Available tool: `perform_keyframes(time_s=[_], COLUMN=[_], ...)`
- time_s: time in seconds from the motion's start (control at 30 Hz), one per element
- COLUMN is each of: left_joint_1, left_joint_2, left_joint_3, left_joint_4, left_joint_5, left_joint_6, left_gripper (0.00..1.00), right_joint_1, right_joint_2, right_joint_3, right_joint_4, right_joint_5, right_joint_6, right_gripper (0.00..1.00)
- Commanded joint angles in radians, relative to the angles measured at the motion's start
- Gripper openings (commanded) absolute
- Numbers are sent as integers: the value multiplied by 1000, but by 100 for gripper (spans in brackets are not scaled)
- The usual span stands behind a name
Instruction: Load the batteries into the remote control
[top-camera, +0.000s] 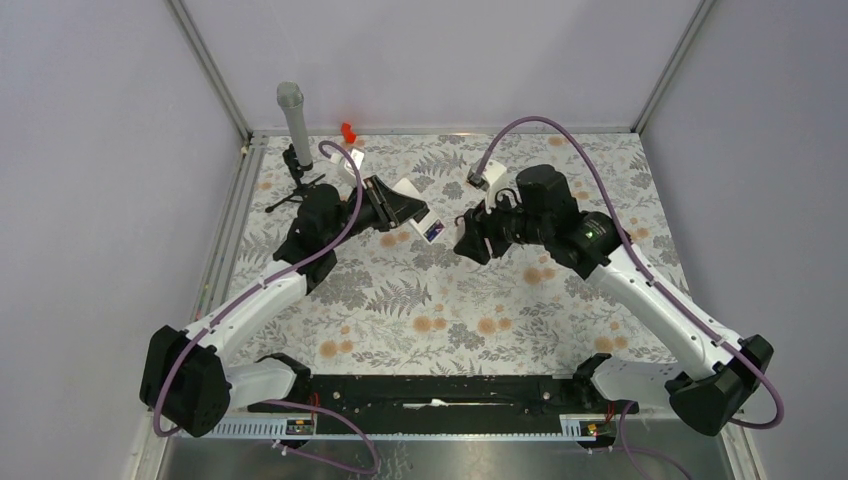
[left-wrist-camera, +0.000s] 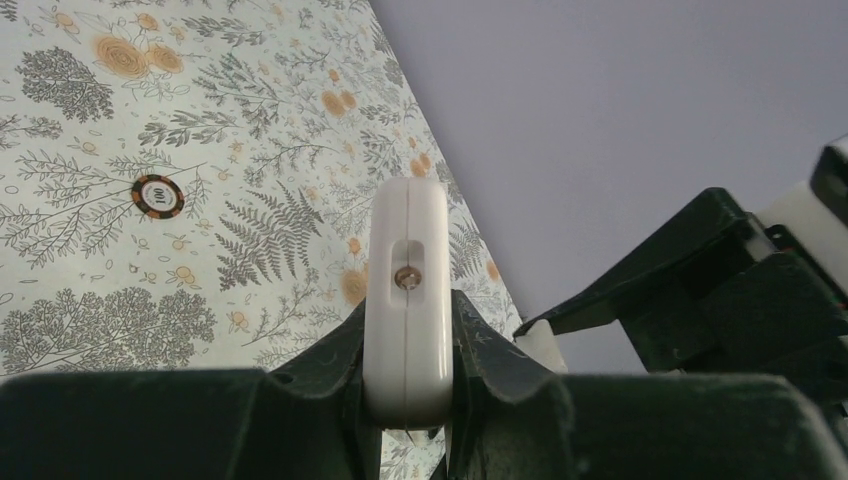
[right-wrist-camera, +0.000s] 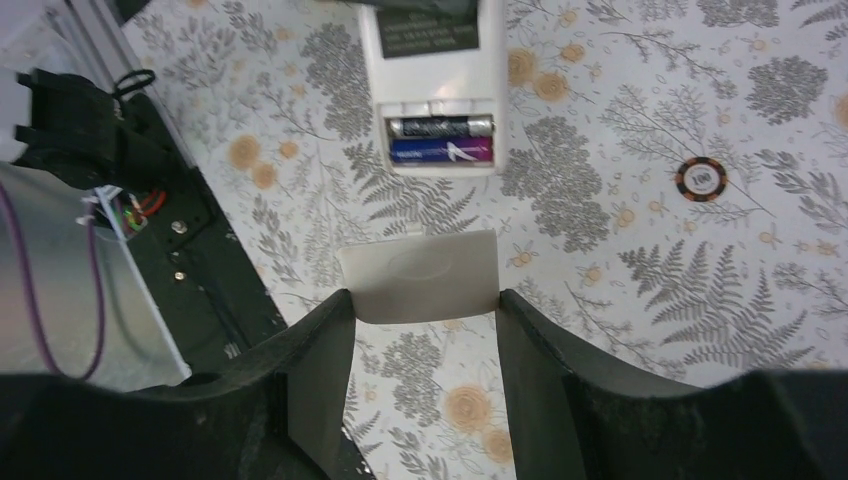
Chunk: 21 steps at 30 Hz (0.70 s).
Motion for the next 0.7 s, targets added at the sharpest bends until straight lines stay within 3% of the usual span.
perform_keyframes(time_s=[0.0,0.47,0.67], left_joint_1=[-14,-16,-16], left_joint_2=[-6,-27,-29], left_joint_3=[-20,-19,-17], left_joint_4=[127,2,-11], left_joint_5=[-6,-32,-11], left_joint_6=[2,3,0], left_gripper=[0,0,0], right_joint_1=[59,222,223], right_joint_2=[43,195,218], right_joint_3=[73,184,192], right_joint_4=[6,-36,-37], right_joint_5=[6,333,347], right_joint_6=[98,3,-16], right_gripper=[47,45,46])
